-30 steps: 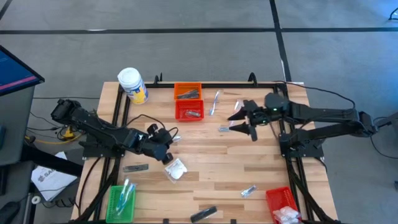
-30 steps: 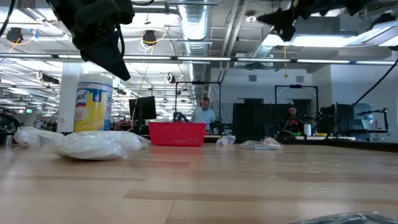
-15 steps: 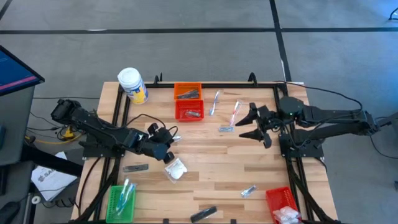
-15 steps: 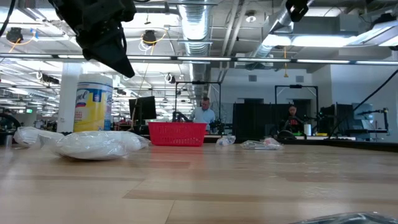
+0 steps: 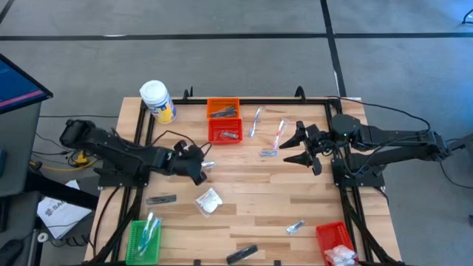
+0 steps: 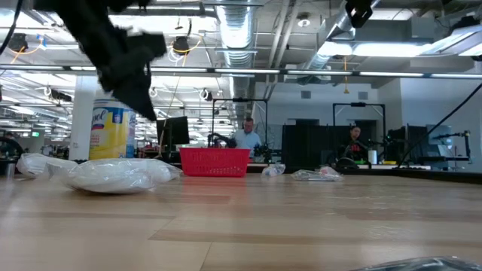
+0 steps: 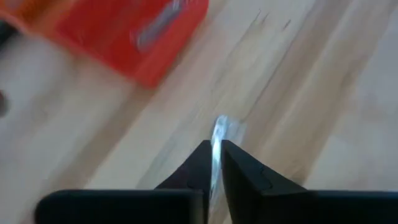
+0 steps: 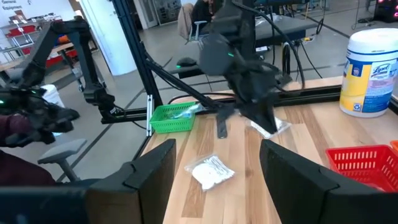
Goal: Pick & Place Travel size toiletries
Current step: Put the nail cutter into the top red basket
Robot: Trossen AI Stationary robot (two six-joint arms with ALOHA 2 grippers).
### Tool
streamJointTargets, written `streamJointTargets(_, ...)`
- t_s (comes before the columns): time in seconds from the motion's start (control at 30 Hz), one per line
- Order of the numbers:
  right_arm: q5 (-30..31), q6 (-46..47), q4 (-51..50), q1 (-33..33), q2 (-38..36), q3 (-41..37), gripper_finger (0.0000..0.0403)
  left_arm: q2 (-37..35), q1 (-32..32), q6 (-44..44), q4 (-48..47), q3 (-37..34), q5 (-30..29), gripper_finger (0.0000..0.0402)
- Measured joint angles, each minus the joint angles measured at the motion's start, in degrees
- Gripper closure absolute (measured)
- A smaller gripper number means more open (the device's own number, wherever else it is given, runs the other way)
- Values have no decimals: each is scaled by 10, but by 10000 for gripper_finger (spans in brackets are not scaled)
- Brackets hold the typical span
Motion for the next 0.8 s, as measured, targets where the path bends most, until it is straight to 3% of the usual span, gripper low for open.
streamJointTargets(0.1, 0, 0, 0, 1, 0, 0, 178, 0, 37, 13, 68, -56, 50, 334)
streamJointTargets(0.3, 0, 0, 0, 1, 0, 0, 178, 0, 57, 102, 254, -136, 57, 253)
streamJointTargets(0.47, 0, -6, 0, 1, 0, 0, 178, 0, 62, 106, 274, -161, 94, 203)
streamJointTargets(0.6, 0, -8, 0, 1, 0, 0, 178, 11, 62, 109, 282, -170, 92, 186)
streamJointTargets(0.8, 0, -9, 1, 1, 0, 0, 178, 98, 55, 140, 344, -162, 96, 186)
